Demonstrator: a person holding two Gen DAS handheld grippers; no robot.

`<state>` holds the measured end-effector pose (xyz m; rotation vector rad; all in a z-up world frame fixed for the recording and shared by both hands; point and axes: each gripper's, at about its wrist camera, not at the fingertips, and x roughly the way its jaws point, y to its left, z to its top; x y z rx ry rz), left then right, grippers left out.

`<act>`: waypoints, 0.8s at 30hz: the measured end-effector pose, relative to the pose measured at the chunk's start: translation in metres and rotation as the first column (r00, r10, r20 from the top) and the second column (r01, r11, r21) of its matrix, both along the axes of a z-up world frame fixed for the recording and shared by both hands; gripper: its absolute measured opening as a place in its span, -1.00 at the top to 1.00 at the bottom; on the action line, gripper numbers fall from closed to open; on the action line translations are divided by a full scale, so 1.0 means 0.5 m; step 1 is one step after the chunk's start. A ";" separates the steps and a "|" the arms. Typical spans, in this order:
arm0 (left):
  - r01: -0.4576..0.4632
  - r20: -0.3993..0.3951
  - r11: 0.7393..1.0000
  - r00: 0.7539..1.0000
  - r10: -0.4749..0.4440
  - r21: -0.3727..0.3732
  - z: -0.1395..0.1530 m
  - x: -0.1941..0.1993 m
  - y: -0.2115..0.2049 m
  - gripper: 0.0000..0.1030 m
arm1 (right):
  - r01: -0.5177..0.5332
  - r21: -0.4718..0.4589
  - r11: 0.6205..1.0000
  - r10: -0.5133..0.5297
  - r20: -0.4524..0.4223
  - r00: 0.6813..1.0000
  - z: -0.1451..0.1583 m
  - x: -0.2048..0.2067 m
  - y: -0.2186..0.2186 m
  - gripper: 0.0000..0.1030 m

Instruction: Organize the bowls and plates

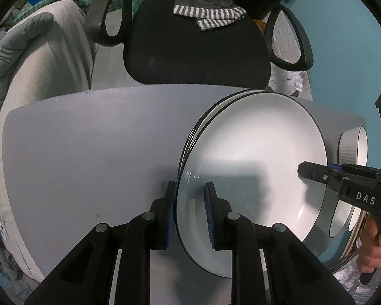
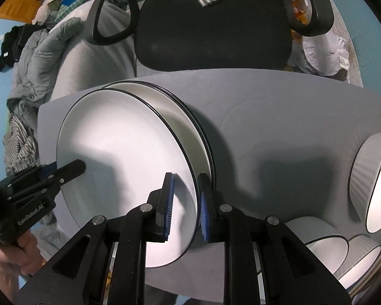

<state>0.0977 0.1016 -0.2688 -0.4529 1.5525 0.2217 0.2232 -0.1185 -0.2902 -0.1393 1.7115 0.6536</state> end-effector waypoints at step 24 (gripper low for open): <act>0.019 0.026 0.999 0.999 -0.020 0.029 0.037 -0.003 -0.021 0.27 | -0.031 -0.053 0.998 0.028 -0.050 0.998 0.019 0.006 0.030 -0.04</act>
